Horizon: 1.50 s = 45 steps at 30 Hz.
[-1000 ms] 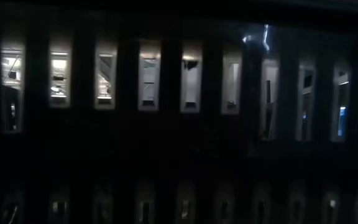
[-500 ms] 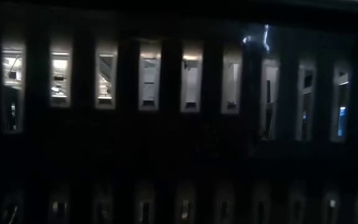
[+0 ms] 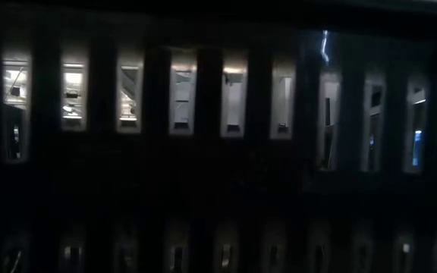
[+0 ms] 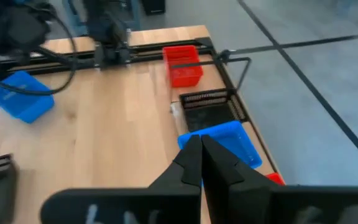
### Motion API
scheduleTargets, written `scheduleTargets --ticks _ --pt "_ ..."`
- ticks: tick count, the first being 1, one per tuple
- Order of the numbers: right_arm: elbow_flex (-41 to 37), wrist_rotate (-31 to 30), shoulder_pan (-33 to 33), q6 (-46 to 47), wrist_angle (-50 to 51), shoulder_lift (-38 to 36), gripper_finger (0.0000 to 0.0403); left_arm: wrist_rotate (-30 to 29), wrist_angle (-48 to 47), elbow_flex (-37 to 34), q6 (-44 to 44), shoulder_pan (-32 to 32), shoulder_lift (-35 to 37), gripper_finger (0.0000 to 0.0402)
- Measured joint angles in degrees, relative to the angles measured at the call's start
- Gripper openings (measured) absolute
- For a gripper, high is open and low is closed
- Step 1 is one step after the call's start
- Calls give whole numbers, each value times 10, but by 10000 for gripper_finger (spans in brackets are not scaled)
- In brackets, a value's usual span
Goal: Stack baskets on shelf by color
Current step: Stack the bottom black bin on top of the black bin on the shelf
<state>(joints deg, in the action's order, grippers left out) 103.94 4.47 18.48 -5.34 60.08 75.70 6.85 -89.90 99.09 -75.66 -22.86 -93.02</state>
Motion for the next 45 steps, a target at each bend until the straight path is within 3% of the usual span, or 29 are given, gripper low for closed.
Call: scheduleTargets --ticks 3,7,10,13,16,20,28,35,45 --pt "0 52 0 -25 12 -10 0 -16 0 -4 -12 -22 -16 39" --pt "0 165 0 -65 30 -17 0 -16 6 -32 -20 -55 -30 39" --pt "0 245 0 -87 35 -22 0 -30 44 -65 18 -83 -30 39" --pt "0 286 0 -102 35 -27 0 -50 89 -99 89 -113 -31 39" --pt "0 286 0 -103 37 -27 0 -60 134 -128 159 -135 -30 39" --pt "0 286 0 -101 42 -28 0 -61 214 -159 176 -140 -30 39" --pt "0 286 0 -78 46 -28 0 -63 441 -206 180 -80 -30 39" --pt "0 286 0 -69 49 -28 0 -60 636 -255 258 -36 -30 39" --pt "0 286 0 -70 73 -28 0 -60 708 -317 321 -39 -30 39"
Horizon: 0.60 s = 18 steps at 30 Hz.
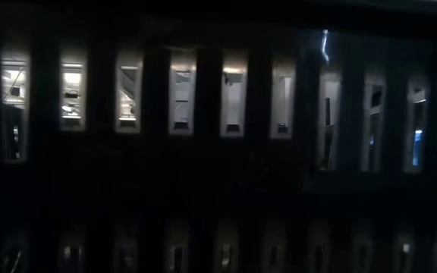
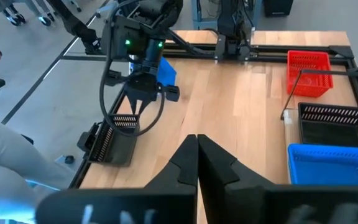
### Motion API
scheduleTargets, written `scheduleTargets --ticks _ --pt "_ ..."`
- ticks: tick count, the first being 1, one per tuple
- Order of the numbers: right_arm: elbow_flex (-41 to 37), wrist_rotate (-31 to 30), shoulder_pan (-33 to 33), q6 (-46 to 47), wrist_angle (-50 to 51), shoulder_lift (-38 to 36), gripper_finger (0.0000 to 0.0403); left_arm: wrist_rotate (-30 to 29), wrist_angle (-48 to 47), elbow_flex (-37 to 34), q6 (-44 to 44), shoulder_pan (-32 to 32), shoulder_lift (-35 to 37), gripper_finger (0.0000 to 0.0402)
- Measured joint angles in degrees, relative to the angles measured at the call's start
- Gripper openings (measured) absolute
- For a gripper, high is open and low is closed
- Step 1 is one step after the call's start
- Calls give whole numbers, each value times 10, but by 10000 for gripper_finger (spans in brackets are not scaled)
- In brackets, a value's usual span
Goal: Stack baskets on shelf by color
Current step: Stack the bottom black bin on top of the black bin on the shelf
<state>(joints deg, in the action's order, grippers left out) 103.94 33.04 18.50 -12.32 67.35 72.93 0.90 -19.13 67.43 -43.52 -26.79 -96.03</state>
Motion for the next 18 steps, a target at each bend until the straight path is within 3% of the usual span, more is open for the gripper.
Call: scheduleTargets --ticks 18 --pt "0 -26 0 -2 14 0 0 -2 58 -32 20 -19 -29 39"
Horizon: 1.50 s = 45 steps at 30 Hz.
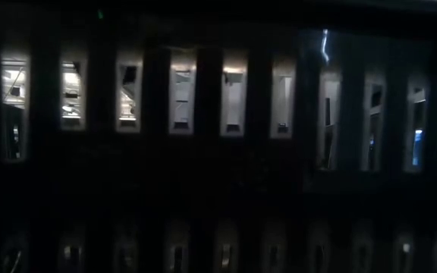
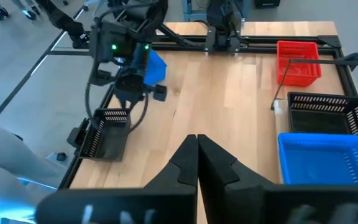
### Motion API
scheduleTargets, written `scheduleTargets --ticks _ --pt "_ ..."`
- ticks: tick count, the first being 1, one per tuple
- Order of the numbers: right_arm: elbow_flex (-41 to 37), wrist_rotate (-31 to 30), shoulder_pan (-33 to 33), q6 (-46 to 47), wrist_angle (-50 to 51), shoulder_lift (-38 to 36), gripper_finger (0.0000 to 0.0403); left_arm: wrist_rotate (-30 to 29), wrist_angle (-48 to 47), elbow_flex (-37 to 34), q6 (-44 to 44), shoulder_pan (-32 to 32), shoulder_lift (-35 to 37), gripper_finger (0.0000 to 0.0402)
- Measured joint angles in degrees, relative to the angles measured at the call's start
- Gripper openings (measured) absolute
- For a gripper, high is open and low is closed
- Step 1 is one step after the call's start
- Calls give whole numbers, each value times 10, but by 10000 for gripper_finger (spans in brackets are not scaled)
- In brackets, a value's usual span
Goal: Stack baskets on shelf by color
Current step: Stack the bottom black bin on top of the black bin on the shelf
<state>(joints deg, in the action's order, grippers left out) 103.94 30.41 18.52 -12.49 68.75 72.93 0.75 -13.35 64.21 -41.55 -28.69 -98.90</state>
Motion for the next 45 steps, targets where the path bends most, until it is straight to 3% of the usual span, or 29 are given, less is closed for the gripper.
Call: scheduleTargets --ticks 8,33,40,45 --pt "0 0 0 2 -1 0 0 5 42 0 -2 -2 -39 39" --pt "0 -29 0 2 -3 0 0 2 37 -1 -18 6 -66 39" --pt "0 -30 0 2 -3 0 0 27 35 -1 -25 25 -66 6" --pt "0 -71 0 2 -3 0 0 48 14 -1 -32 43 -56 2"
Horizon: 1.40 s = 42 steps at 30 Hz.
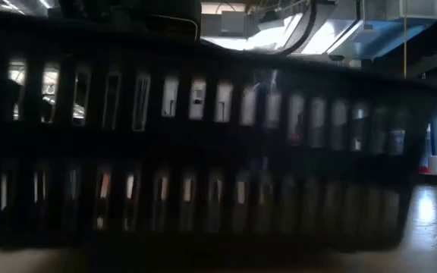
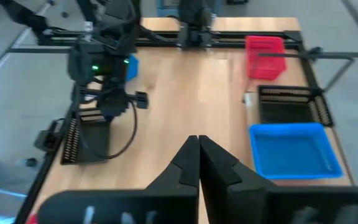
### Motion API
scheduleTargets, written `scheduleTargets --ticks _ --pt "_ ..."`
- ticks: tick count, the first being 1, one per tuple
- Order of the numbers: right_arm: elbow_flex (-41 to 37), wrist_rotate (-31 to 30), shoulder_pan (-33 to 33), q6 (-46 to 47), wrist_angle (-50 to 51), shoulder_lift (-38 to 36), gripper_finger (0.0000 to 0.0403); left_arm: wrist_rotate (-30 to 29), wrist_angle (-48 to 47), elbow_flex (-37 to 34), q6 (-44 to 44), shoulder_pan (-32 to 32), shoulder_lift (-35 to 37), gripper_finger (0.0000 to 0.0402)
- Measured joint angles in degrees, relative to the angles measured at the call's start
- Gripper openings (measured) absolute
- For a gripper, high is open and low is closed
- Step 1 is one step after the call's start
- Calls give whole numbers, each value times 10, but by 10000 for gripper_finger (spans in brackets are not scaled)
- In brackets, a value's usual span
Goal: Stack baskets on shelf by color
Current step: Stack the bottom black bin on top of the black bin on the shelf
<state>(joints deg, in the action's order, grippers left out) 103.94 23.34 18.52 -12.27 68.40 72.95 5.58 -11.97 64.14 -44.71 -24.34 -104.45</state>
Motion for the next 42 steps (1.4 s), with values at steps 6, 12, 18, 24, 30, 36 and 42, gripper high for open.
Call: scheduleTargets --ticks 6,12,18,24,30,36,42 --pt "0 -91 0 0 0 0 1 -5 -57 0 2 21 48 2" --pt "0 -133 0 41 -14 2 1 -70 -106 0 -49 58 112 1" --pt "0 -142 0 46 -28 7 1 -209 -150 0 -106 97 179 1" --pt "-2 -210 0 46 -39 24 1 -401 -157 1 -49 127 230 0" --pt "-2 -213 0 58 -50 64 1 -550 -157 31 78 161 238 0" --pt "-3 -213 0 28 -80 104 40 -617 -156 64 183 184 238 0" --pt "-3 -213 0 12 -137 126 101 -632 -153 88 258 187 238 0"
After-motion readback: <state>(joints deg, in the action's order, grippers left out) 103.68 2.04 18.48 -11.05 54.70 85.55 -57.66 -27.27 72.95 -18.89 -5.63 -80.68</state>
